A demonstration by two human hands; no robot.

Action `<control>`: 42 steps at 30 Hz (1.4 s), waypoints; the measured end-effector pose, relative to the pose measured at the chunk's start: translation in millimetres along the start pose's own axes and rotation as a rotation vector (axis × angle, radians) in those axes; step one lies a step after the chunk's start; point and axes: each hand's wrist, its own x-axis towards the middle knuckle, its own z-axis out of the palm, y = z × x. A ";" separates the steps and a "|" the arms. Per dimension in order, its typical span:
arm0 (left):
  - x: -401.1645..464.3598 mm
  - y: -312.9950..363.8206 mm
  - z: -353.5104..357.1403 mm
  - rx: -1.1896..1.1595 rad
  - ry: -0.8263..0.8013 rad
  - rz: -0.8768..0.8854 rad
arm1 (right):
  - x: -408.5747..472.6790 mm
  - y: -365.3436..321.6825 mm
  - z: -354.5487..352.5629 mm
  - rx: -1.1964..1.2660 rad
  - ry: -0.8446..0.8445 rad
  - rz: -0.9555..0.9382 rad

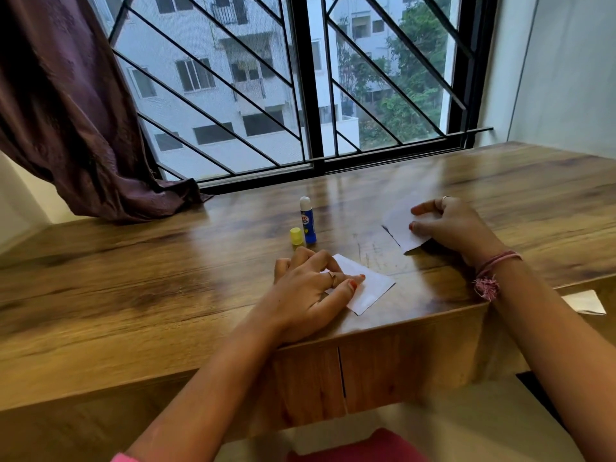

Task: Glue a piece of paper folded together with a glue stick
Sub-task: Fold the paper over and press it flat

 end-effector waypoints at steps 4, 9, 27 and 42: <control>-2.2 -1.4 -2.7 -0.236 0.099 -0.080 | -0.3 0.0 0.1 0.133 -0.003 0.035; -7.0 -26.7 -18.9 -0.322 0.149 -0.181 | -2.6 -2.1 0.3 0.338 -0.039 0.082; 4.6 -88.0 -25.8 -0.404 -0.002 -0.197 | -29.1 -14.4 13.3 0.523 -0.338 0.112; 1.9 -50.9 -23.2 -0.160 -0.177 0.254 | -34.2 -20.7 11.8 0.572 -0.294 0.078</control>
